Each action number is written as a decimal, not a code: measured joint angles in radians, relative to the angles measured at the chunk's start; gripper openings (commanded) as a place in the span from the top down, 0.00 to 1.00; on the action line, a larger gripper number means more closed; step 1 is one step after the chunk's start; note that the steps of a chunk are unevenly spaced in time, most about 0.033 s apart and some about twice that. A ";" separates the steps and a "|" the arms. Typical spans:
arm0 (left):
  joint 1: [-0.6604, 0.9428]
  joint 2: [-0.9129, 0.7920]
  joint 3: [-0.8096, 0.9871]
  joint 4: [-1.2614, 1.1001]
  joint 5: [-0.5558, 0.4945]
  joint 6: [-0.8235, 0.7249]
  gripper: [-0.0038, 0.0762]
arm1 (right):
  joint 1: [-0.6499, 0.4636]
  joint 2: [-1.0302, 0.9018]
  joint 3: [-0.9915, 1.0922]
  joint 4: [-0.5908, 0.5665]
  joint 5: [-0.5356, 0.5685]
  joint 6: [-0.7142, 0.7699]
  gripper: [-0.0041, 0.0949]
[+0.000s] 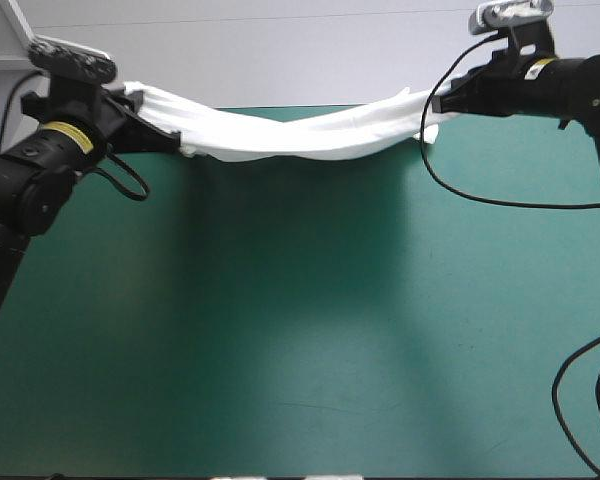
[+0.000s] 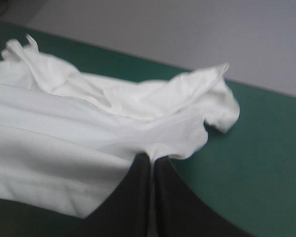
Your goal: Fold the cloth
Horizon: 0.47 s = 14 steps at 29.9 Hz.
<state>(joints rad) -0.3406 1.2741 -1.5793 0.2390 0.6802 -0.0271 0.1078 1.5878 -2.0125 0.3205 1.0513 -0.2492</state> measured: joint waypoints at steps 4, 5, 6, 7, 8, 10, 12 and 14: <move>0.000 0.000 -0.180 0.052 0.005 0.014 0.93 | 0.000 -0.003 -0.184 0.000 0.038 0.016 0.98; 0.000 0.000 -0.225 0.055 0.006 0.027 0.93 | 0.000 -0.006 -0.242 0.000 0.050 0.017 0.98; 0.000 0.000 -0.269 0.056 0.007 0.035 0.93 | 0.000 -0.008 -0.287 0.001 0.063 0.021 0.98; 0.000 -0.001 -0.312 0.056 0.007 0.041 0.93 | 0.000 -0.010 -0.321 0.001 0.073 0.028 0.98; 0.000 -0.001 -0.353 0.056 0.007 0.046 0.93 | 0.000 -0.015 -0.361 0.002 0.080 0.032 0.98; 0.000 -0.003 -0.429 0.052 0.009 0.069 0.93 | 0.000 -0.029 -0.434 0.004 0.085 0.037 0.98; 0.000 -0.008 -0.491 0.036 0.012 0.101 0.93 | 0.000 -0.046 -0.500 0.008 0.082 0.038 0.98; 0.000 -0.011 -0.548 0.011 0.012 0.134 0.93 | 0.000 -0.069 -0.552 0.010 0.068 0.038 0.98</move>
<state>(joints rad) -0.3406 1.2632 -2.1272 0.2503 0.6925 0.1067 0.1078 1.5189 -2.5644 0.3310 1.1189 -0.2110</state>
